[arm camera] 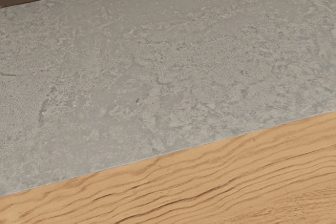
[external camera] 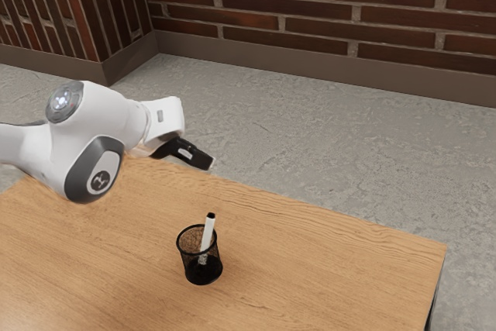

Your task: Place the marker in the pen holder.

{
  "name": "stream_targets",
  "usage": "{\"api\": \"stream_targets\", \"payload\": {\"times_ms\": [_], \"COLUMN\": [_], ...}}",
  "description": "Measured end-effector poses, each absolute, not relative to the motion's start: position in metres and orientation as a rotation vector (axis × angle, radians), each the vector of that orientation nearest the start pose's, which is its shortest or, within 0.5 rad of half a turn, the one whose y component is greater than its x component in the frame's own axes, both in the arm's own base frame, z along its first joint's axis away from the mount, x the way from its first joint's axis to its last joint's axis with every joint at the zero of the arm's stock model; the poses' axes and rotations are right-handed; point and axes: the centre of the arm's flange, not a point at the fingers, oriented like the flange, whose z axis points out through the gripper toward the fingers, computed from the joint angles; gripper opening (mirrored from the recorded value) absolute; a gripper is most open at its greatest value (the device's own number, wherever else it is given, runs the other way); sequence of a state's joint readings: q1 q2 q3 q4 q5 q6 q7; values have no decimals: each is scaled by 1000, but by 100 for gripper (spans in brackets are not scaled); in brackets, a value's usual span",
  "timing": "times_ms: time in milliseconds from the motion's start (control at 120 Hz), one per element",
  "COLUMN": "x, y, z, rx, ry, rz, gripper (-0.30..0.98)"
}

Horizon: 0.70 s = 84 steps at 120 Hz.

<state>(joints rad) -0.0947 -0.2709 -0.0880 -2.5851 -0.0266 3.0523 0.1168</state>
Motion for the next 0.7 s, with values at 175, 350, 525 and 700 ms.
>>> {"api": "stream_targets", "payload": {"times_ms": [175, 350, 525, 700], "x": [534, 549, 543, 533], "y": [-42, -28, 6, 3], "z": [589, 650, 641, 620], "rx": [-2971, -3017, -3002, -2994], "ry": [231, 133, -42, -111], "rz": [-1034, -663, -324, -130], "gripper": [62, 66, 67, 68]}}
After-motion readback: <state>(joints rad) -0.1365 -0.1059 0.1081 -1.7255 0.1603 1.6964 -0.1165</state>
